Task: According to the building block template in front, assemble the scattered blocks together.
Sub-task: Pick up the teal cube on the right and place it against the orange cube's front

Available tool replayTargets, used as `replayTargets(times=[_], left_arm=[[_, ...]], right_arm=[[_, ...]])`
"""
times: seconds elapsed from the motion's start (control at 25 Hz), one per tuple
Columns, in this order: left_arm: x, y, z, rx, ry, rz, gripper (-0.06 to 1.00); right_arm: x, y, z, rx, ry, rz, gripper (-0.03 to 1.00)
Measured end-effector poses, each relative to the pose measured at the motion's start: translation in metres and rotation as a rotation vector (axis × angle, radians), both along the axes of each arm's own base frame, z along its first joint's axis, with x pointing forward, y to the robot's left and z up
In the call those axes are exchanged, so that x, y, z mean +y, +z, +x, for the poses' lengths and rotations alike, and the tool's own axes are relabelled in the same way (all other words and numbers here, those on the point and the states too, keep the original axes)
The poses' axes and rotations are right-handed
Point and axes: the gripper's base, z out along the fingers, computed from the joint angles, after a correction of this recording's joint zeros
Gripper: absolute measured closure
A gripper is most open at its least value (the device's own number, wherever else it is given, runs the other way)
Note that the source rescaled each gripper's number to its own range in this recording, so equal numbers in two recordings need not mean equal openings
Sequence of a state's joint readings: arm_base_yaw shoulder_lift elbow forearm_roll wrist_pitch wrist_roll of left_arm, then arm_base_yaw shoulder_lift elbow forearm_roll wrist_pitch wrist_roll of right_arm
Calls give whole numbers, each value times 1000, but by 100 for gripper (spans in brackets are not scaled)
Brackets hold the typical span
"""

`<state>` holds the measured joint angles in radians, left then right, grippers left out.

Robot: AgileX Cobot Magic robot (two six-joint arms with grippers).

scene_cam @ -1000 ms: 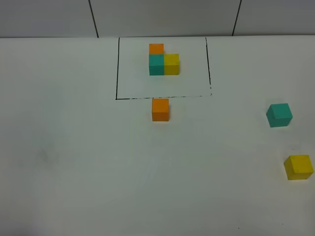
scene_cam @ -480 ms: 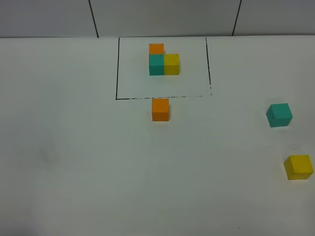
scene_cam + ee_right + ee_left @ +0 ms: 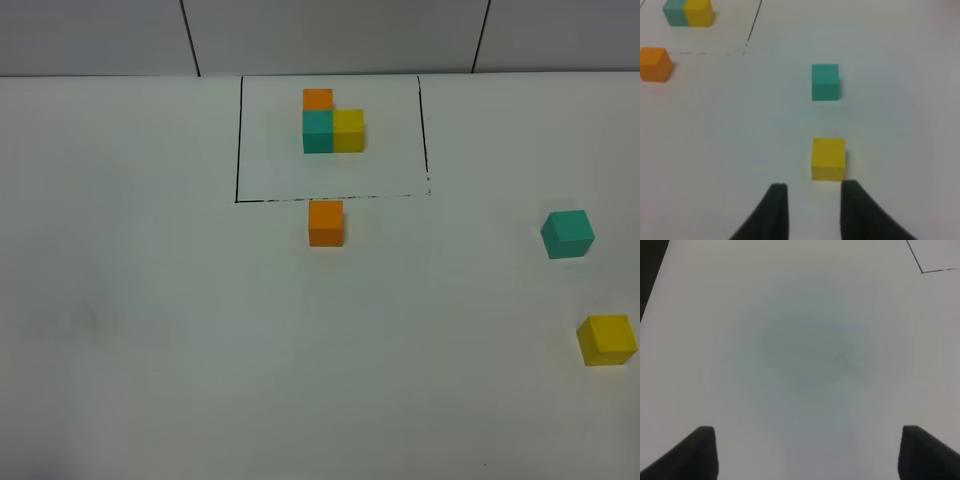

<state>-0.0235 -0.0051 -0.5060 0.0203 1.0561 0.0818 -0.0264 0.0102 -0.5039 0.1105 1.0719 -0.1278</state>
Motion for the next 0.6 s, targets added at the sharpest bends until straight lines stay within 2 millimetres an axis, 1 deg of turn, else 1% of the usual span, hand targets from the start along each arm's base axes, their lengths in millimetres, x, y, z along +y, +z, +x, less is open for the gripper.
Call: replayTargets(times=[0.6], left_arm=[[0, 0, 0, 2, 0, 0, 14]], right_arm=[[0, 0, 0, 0, 0, 1, 97]])
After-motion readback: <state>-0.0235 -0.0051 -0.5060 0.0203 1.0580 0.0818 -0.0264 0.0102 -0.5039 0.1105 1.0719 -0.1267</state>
